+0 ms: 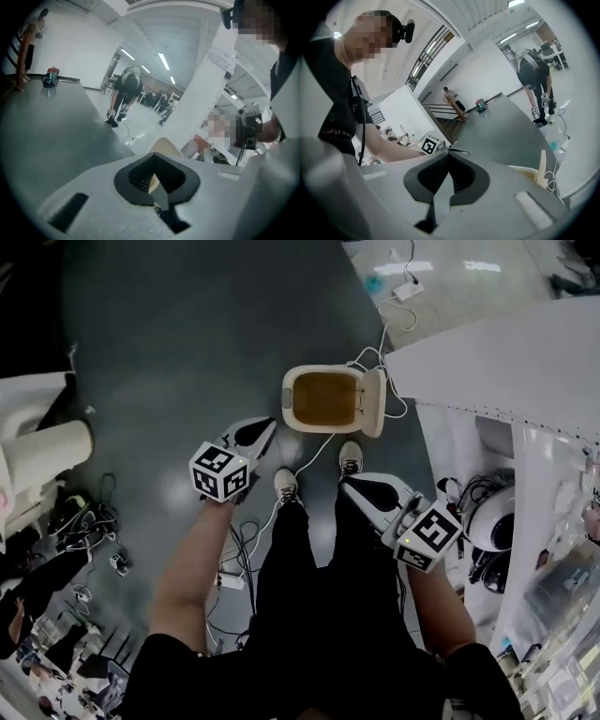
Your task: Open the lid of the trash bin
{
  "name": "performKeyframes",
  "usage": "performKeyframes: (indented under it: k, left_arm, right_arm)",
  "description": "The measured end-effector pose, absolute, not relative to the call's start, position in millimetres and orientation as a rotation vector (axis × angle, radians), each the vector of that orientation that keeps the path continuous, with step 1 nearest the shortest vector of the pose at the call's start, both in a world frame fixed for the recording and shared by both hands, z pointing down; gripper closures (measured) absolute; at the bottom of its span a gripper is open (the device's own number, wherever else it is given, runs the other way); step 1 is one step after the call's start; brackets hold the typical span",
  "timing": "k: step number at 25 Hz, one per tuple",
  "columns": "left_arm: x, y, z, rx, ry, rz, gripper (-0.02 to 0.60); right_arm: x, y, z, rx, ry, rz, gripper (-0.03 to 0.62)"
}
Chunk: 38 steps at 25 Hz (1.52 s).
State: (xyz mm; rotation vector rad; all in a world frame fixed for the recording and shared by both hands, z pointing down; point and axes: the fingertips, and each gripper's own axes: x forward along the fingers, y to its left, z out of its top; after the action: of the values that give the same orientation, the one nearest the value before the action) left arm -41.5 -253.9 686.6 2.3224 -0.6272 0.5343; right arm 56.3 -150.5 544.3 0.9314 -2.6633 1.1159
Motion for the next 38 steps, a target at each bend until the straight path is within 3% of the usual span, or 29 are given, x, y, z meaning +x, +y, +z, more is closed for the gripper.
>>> performKeyframes:
  k: [7,11,23,38]
  left_arm:
    - [-62.0,-191.2,407.0,2.499,-0.538,0.259,0.581]
    - [-72.9,-144.3,304.7,2.539,-0.516,0.168,0.581]
    - [-66.1,-60.6,169.8,2.652,-0.427,-0.066,0.58]
    - [-53.9,-18.2,150.8,2.665,-0.405,-0.14,0.581]
  right_arm:
    - [18.5,-115.0,336.9,1.084,-2.758,0.903,0.586]
    - [8.5,-84.3,251.4,1.101,-2.826,0.844,0.586]
    - [8.5,-38.8,152.2,1.065,-2.999,0.698,0.586]
    - [-10.1,-3.6,137.6,0.975,-3.023,0.643,0.586]
